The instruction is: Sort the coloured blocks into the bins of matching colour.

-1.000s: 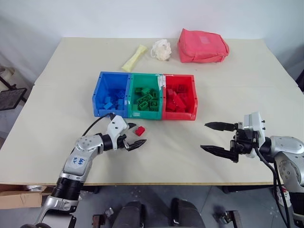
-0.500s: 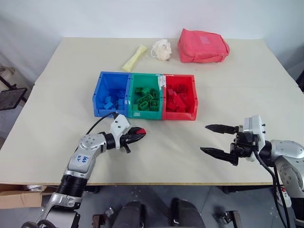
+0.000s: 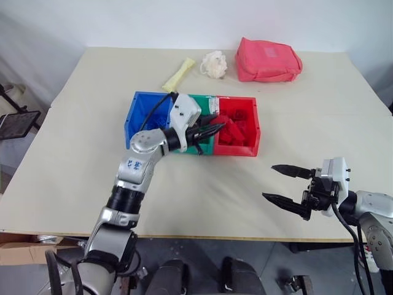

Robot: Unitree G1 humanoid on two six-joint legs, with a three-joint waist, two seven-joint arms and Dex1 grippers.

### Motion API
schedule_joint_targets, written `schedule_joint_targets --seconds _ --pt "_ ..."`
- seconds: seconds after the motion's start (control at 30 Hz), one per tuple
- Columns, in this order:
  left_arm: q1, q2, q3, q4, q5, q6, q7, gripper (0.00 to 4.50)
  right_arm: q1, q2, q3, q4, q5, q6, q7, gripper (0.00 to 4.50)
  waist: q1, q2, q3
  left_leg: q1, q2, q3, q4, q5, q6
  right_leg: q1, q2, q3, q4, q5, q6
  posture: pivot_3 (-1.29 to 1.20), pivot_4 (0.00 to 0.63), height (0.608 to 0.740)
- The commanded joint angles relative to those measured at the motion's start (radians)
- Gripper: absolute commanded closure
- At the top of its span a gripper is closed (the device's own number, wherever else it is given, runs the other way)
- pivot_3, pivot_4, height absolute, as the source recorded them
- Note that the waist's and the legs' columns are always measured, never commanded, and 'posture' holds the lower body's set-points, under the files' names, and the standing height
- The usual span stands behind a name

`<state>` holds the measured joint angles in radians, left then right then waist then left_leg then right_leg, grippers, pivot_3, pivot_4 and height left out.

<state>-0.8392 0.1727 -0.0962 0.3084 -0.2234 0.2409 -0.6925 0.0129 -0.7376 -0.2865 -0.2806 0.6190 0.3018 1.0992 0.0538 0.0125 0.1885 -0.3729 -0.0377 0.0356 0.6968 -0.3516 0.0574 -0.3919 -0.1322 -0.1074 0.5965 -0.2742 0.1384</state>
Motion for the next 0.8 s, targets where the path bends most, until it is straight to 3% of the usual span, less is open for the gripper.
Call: schedule_joint_targets --seconds 0.03,0.13,0.17,0.3,0.47,0.6,0.8 --pt "-0.166 -0.084 0.002 0.235 0.018 -0.134 -0.009 3.59 0.021 0.017 -0.035 -0.063 0.02 -0.026 -0.026 0.0 0.006 -0.001 0.001 0.0 0.0 0.0 0.0 0.0 0.0 0.0 0.0 0.0 -0.001 0.0 0.0 0.0 0.15 0.74" --pt "-0.282 -0.119 0.005 0.464 0.062 -0.241 0.01 3.59 0.048 0.029 -0.044 -0.092 0.019 -0.029 -0.047 0.0 0.012 -0.001 0.001 -0.002 -0.001 0.001 0.001 0.001 0.001 0.0 0.0 -0.001 -0.003 0.0 0.0 0.0 0.15 0.74" --pt "-0.312 -0.128 0.009 0.523 0.071 -0.267 0.015 2.87 0.058 0.032 -0.047 -0.101 0.02 -0.03 -0.055 0.0 0.013 -0.001 0.001 -0.002 -0.001 0.001 0.001 0.0 0.002 0.0 0.0 -0.001 -0.003 0.0 0.001 0.0 0.15 0.74" --pt "-0.367 -0.146 0.029 0.627 0.072 -0.329 -0.017 1.72 0.099 0.041 -0.06 -0.133 0.022 -0.031 -0.079 0.0 0.008 -0.001 0.001 -0.002 0.0 0.002 -0.001 0.0 0.002 -0.001 0.0 -0.001 -0.003 0.001 0.001 0.0 0.15 0.74" --pt "-0.345 -0.124 0.047 0.594 0.058 -0.365 -0.08 0.12 0.115 0.043 -0.064 -0.139 0.024 -0.033 -0.09 0.0 -0.001 -0.002 0.001 -0.002 0.0 0.002 -0.001 0.0 0.002 -0.001 0.0 -0.001 -0.003 0.001 0.001 0.0 0.15 0.74" --pt "-0.272 -0.072 0.056 0.467 0.037 -0.311 -0.146 0.03 0.092 0.033 -0.055 -0.119 0.024 -0.031 -0.081 0.0 -0.003 -0.001 0.001 -0.002 0.0 0.001 -0.001 0.0 0.002 -0.001 0.0 -0.001 -0.003 0.001 0.001 0.0 0.15 0.74" --pt "-0.009 0.101 0.035 0.064 -0.059 -0.062 -0.323 0.03 -0.002 -0.012 -0.034 -0.03 0.015 -0.028 -0.014 0.0 -0.027 -0.001 0.001 -0.001 0.001 0.0 -0.001 0.0 0.001 -0.001 0.001 -0.001 -0.001 0.0 0.001 0.0 0.15 0.74"
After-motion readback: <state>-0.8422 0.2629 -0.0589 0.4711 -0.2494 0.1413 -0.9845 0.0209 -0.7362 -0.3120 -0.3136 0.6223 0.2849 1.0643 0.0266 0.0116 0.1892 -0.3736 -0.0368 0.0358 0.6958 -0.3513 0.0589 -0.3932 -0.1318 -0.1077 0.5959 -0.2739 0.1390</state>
